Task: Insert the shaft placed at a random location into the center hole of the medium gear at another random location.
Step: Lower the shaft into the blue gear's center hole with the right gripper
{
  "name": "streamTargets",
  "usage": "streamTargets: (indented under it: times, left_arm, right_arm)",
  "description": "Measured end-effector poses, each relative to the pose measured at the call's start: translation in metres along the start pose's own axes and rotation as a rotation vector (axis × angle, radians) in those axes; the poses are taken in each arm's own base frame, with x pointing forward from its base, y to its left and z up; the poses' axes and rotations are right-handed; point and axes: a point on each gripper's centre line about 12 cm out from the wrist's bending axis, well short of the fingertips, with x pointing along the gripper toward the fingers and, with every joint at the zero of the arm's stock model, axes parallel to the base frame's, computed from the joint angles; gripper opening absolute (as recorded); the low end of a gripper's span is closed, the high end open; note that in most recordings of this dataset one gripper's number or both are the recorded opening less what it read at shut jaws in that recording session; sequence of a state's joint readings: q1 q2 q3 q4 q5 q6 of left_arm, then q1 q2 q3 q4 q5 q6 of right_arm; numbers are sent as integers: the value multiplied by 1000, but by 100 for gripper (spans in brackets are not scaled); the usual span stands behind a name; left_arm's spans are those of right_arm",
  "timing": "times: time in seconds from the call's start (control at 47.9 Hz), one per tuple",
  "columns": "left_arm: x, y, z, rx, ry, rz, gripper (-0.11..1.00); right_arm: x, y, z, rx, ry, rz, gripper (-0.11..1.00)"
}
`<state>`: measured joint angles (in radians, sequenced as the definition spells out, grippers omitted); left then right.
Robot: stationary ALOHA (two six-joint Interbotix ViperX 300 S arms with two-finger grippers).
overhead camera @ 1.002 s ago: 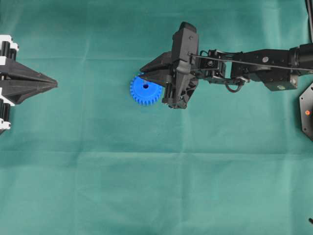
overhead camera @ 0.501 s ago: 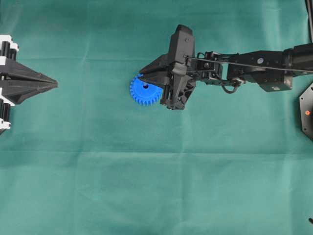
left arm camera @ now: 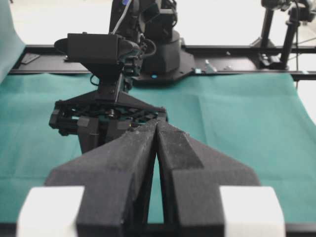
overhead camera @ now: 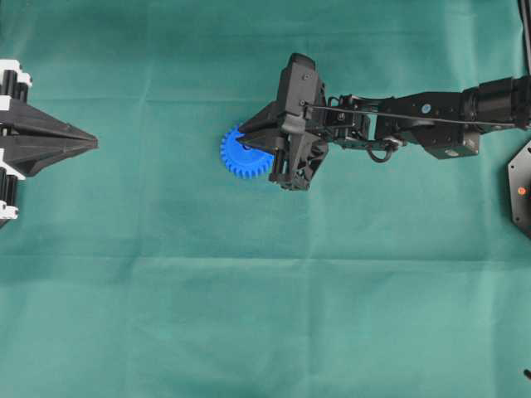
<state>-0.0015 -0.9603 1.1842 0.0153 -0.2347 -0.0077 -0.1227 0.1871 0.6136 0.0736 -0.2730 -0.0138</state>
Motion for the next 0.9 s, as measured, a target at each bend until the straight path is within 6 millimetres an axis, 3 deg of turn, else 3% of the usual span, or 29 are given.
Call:
streamTargets:
  times: [0.898]
  left_arm:
    - [0,0,-1,0,6,0,0]
  right_arm:
    - [14,0,-19,0,34,-2,12]
